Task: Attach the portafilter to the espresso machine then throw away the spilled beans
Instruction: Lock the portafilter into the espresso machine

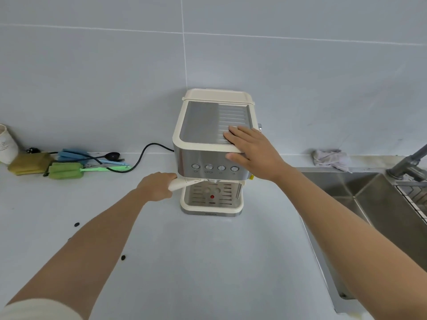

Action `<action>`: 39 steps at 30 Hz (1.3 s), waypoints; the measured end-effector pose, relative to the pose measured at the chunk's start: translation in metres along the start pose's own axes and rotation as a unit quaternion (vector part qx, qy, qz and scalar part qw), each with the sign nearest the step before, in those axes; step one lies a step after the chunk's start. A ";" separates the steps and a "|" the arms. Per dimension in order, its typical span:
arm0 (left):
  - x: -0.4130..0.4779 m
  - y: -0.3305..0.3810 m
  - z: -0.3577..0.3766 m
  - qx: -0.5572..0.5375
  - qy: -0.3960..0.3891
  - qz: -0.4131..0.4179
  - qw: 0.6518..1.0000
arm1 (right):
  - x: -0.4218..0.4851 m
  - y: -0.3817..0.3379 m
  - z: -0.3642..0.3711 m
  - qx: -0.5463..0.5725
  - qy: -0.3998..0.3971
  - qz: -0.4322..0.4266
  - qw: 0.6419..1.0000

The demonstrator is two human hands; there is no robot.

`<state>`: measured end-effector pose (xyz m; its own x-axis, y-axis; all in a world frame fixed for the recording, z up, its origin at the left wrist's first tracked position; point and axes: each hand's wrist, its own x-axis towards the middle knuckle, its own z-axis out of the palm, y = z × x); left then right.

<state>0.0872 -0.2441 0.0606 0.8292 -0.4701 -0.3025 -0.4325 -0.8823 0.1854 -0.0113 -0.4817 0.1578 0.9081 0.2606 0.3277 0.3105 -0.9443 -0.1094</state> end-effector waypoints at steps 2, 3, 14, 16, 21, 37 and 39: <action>0.005 -0.004 -0.004 0.001 -0.001 0.009 1.000 | 0.000 0.002 0.002 0.003 0.009 -0.003 1.000; 0.007 -0.005 -0.005 0.002 -0.001 0.013 1.000 | 0.000 0.003 0.002 0.004 0.013 -0.004 1.000; 0.020 -0.009 -0.015 0.016 -0.008 0.044 0.999 | 0.001 0.010 0.014 0.002 0.078 -0.023 0.997; 0.021 -0.009 -0.018 0.025 -0.009 0.053 0.998 | 0.002 0.010 0.014 -0.002 0.088 -0.032 0.996; 0.025 -0.009 -0.020 0.032 -0.010 0.058 0.998 | 0.003 0.011 0.015 -0.008 0.094 -0.040 0.995; 0.021 -0.007 -0.009 -0.037 0.019 0.037 0.998 | 0.003 0.013 0.021 -0.001 0.078 -0.012 0.997; 0.019 -0.007 -0.010 -0.034 0.016 0.040 0.998 | 0.003 0.012 0.019 0.002 0.079 -0.012 0.997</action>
<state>0.1096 -0.2471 0.0626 0.8042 -0.5369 -0.2550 -0.4733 -0.8379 0.2718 0.0005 -0.4884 0.1391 0.8453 0.2478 0.4733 0.3326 -0.9374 -0.1031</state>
